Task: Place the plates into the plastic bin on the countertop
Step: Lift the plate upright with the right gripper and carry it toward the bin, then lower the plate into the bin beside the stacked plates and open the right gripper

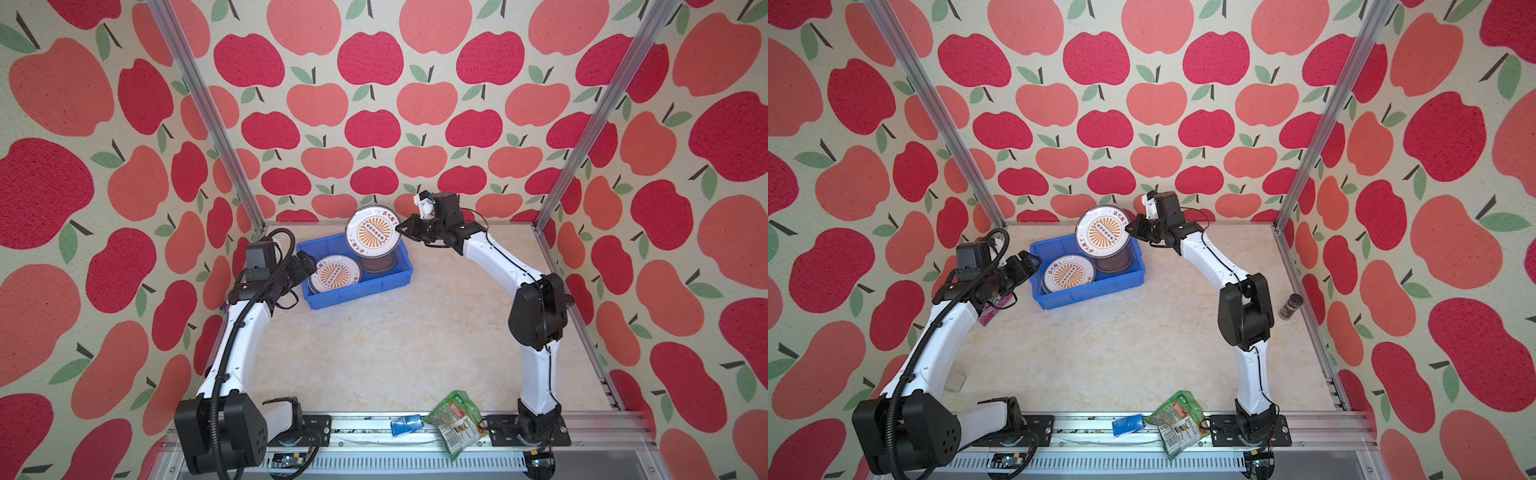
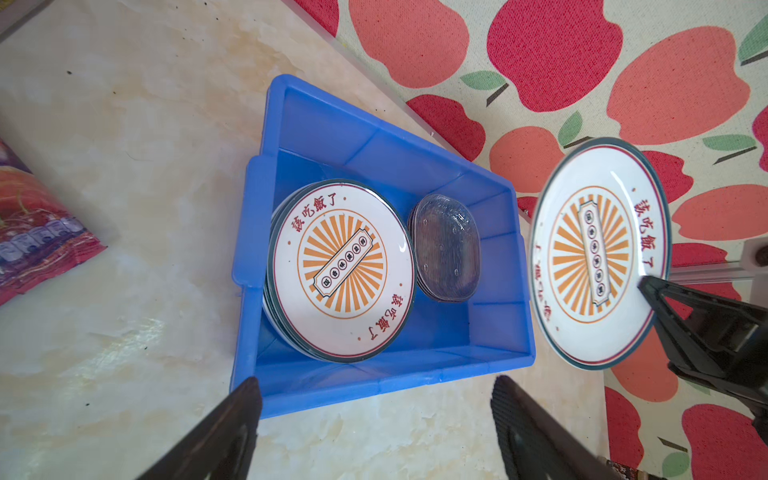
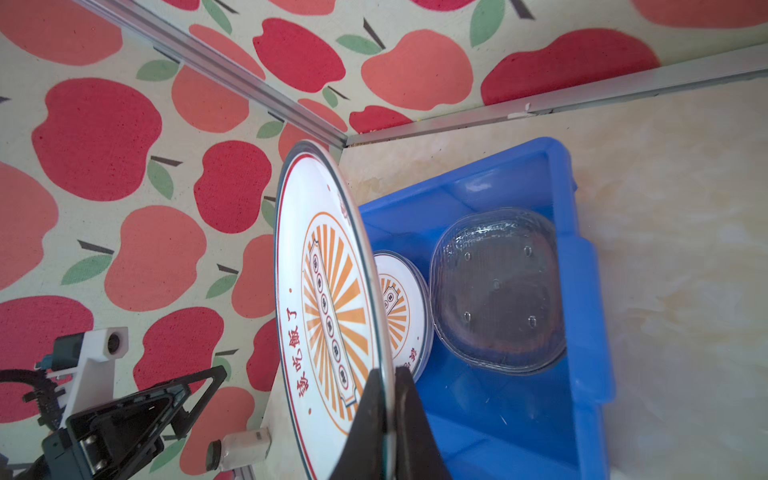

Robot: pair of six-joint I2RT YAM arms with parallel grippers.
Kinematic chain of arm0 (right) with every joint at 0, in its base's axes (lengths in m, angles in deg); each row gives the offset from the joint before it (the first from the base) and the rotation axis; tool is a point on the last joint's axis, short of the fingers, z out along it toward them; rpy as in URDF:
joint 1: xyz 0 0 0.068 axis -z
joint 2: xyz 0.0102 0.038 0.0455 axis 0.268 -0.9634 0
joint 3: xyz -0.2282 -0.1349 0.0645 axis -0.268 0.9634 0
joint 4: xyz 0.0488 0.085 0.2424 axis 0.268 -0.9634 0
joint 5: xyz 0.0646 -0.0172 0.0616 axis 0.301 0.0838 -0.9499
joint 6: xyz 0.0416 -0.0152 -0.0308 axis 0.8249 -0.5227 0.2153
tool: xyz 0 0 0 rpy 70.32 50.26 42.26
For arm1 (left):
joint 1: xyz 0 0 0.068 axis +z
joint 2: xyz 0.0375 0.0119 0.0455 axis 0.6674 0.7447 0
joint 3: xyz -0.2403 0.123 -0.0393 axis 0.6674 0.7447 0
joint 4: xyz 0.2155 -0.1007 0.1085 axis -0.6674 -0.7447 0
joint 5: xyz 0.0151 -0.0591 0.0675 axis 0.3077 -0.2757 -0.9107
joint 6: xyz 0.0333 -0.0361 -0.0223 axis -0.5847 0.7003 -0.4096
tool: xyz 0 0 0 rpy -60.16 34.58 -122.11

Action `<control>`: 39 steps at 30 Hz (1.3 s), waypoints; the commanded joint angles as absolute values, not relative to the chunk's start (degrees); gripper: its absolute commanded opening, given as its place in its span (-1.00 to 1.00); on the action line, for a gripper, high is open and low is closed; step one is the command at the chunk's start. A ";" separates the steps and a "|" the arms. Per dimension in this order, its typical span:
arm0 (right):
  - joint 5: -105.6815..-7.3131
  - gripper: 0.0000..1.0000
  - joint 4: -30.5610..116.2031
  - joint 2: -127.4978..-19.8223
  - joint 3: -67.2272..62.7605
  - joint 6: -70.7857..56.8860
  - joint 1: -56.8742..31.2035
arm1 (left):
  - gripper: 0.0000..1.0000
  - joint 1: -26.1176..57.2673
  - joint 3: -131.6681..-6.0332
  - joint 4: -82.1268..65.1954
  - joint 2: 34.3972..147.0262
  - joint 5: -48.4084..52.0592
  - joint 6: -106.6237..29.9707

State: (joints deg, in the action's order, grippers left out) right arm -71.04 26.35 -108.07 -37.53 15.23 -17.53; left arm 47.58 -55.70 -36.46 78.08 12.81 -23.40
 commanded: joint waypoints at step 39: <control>-74.14 -0.91 7.53 -140.26 -74.42 13.40 -26.84 | 0.78 51.67 -50.44 -33.08 76.55 17.85 -23.20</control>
State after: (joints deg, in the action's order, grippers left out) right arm -73.36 9.15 -138.91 -71.85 15.21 -26.78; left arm 51.45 -51.15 -33.81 75.99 16.97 -22.86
